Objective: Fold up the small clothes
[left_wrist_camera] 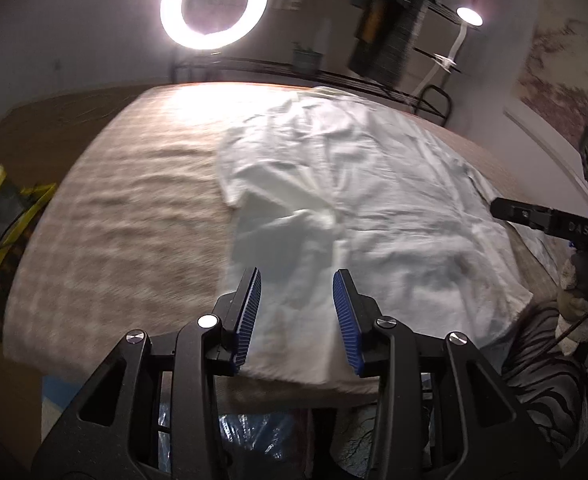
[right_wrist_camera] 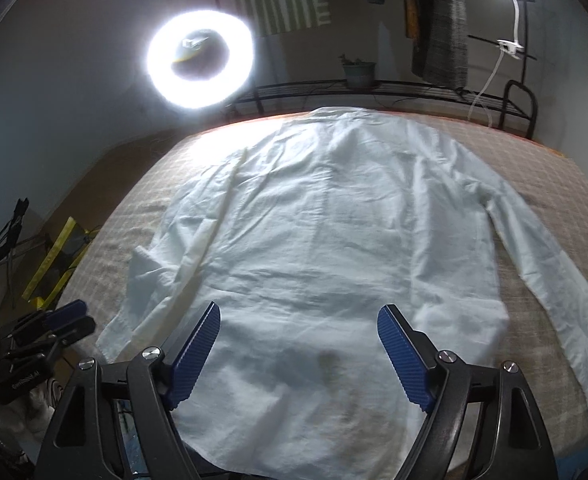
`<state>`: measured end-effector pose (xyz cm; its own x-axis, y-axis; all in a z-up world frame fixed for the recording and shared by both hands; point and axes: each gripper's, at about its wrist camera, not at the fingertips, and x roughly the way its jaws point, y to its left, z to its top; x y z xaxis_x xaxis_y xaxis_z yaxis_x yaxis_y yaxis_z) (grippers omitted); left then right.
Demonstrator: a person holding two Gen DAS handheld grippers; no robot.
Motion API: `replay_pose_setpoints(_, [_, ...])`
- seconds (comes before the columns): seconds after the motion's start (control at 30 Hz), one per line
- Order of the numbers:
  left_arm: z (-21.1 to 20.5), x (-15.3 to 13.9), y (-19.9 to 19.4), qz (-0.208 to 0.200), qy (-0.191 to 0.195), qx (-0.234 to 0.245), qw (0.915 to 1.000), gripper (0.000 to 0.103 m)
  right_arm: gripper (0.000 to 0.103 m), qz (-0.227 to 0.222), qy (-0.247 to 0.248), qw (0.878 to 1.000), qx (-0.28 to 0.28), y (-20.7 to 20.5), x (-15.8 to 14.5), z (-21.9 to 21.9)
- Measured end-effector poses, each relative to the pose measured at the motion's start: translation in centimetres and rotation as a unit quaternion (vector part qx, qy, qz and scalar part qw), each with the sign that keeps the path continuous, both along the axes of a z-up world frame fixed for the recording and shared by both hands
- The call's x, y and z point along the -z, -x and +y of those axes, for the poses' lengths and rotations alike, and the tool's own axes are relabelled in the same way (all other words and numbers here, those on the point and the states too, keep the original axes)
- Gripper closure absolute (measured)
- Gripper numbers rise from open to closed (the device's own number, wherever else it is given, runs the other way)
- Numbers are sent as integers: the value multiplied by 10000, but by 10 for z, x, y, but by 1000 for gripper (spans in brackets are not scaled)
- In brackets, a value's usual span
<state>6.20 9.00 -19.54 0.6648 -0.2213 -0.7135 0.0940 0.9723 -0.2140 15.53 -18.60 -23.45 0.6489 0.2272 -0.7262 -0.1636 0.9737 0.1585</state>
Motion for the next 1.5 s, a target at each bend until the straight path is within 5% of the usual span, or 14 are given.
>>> replay_pose_setpoints(0.17, [45, 29, -1, 507, 695, -652, 9942, 65, 25, 139, -205, 9992, -316, -10, 9, 21])
replay_pose_setpoints(0.37, [58, 57, -4, 922, 1277, -794, 9843, 65, 29, 762, -779, 9918, -668, -35, 37, 46])
replay_pose_setpoints(0.53, [50, 68, -8, 1103, 1104, -742, 9850, 65, 35, 1389, -1359, 9762, -963, -46, 67, 72])
replay_pose_setpoints(0.67, [44, 79, -10, 1254, 1155, -668, 9831, 94, 39, 1826, -1576, 9619, -1284, -44, 88, 102])
replay_pose_setpoints(0.73, [43, 79, -8, 1225, 1146, -672, 9835, 97, 42, 1948, -1571, 9575, -1435, -42, 94, 117])
replay_pose_setpoints(0.83, [39, 71, -4, 1143, 1109, -597, 9854, 98, 67, 1964, -1382, 9581, -1561, -41, 99, 135])
replay_pose_setpoints(0.9, [34, 63, -1, 1046, 1048, -513, 9876, 98, 96, 2113, -1525, 9504, -1699, -45, 98, 143])
replay_pose_setpoints(1.0, [29, 51, 5, 988, 1042, -466, 9885, 98, 103, 2071, -1885, 9442, -1733, -49, 89, 140])
replay_pose_setpoints(1.1, [23, 48, 9, 1000, 1064, -377, 9886, 98, 103, 1910, -2138, 9412, -1791, -47, 74, 129])
replay_pose_setpoints(1.23, [23, 50, 10, 1017, 1046, -512, 9880, 98, 97, 1894, -1389, 9586, -1611, -42, 82, 129])
replay_pose_setpoints(1.27, [25, 52, 10, 1039, 1090, -570, 9870, 98, 84, 1991, -1499, 9560, -1548, -42, 87, 127])
replay_pose_setpoints(1.3, [29, 53, 9, 1063, 1178, -613, 9854, 98, 54, 2115, -1674, 9514, -1485, -42, 92, 124])
replay_pose_setpoints(1.37, [33, 56, 8, 1104, 1234, -673, 9839, 98, 33, 2207, -1954, 9463, -1328, -40, 97, 119])
replay_pose_setpoints(1.5, [36, 59, 7, 1134, 1273, -717, 9827, 98, 45, 2186, -2039, 9425, -1496, -33, 96, 133])
